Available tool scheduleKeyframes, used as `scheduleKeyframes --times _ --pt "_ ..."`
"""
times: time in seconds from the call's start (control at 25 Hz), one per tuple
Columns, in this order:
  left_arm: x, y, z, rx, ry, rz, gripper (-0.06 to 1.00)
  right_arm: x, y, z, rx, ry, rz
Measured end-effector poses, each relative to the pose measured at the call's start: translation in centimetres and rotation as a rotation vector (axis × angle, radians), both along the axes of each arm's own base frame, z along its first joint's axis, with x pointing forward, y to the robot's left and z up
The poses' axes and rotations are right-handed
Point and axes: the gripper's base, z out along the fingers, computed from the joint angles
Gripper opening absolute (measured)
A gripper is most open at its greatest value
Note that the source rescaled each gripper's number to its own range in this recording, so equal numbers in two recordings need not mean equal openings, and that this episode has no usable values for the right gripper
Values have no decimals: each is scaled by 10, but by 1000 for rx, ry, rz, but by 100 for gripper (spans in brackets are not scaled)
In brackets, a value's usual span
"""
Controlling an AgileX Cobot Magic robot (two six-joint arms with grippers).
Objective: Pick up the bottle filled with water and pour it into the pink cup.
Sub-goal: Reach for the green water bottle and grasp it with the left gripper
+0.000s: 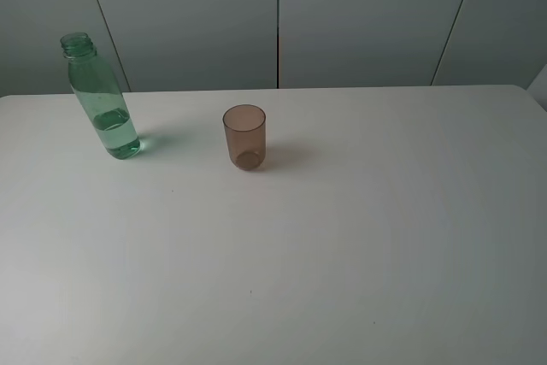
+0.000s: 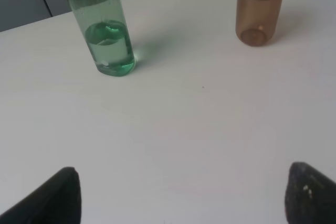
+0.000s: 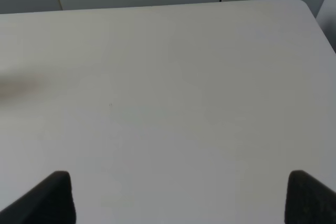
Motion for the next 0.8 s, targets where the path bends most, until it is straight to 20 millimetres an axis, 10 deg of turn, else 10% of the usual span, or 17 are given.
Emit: scheduleKeyframes --times 0.8 --pt "0 0 1 -4 -3 2 100 0 0 0 0 0 0"
